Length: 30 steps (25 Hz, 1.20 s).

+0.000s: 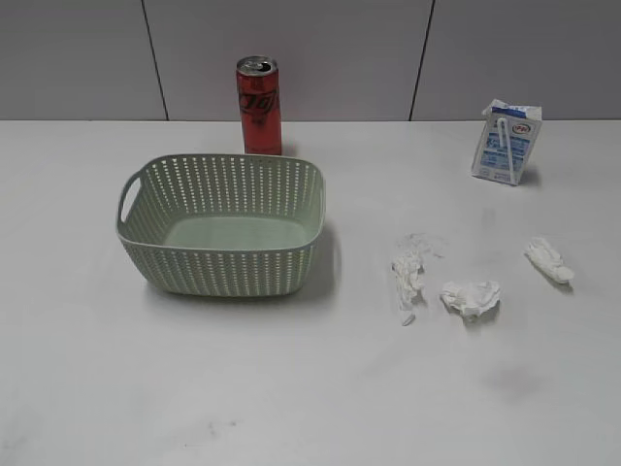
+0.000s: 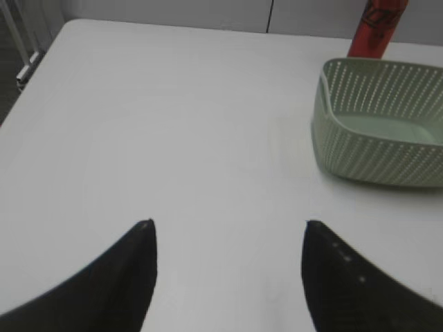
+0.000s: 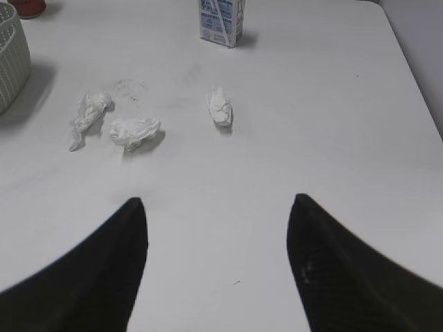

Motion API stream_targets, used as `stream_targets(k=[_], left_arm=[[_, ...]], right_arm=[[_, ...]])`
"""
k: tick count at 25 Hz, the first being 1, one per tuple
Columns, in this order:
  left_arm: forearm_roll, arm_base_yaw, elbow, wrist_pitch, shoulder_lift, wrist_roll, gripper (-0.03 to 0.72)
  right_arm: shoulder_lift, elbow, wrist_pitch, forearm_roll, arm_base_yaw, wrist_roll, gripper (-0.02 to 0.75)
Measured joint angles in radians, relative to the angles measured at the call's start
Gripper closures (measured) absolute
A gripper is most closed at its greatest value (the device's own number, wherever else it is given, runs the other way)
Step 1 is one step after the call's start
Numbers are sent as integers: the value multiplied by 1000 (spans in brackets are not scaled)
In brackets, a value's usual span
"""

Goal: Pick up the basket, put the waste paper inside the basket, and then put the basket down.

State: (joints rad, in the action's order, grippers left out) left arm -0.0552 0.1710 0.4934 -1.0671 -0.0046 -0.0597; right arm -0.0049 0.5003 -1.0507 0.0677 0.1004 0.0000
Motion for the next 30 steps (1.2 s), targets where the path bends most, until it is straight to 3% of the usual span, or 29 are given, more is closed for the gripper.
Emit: stream_targets(k=[7,14,19,26,30], left_arm=[[28,0,28,281,126,0,190],[90,0,79,477,574,0,190],[91,23,269,472,963,34,190],[89,146,591,335,1468,46,190],[90,169,752,280,1694,48,190]], right_arm=[[0,0,0,0,0,0,258],[0,0,0,0,0,0,258],[0,0,0,0,0,0,258],[0,0,0,0,0,0,258],[0,0,0,0,0,0,258]])
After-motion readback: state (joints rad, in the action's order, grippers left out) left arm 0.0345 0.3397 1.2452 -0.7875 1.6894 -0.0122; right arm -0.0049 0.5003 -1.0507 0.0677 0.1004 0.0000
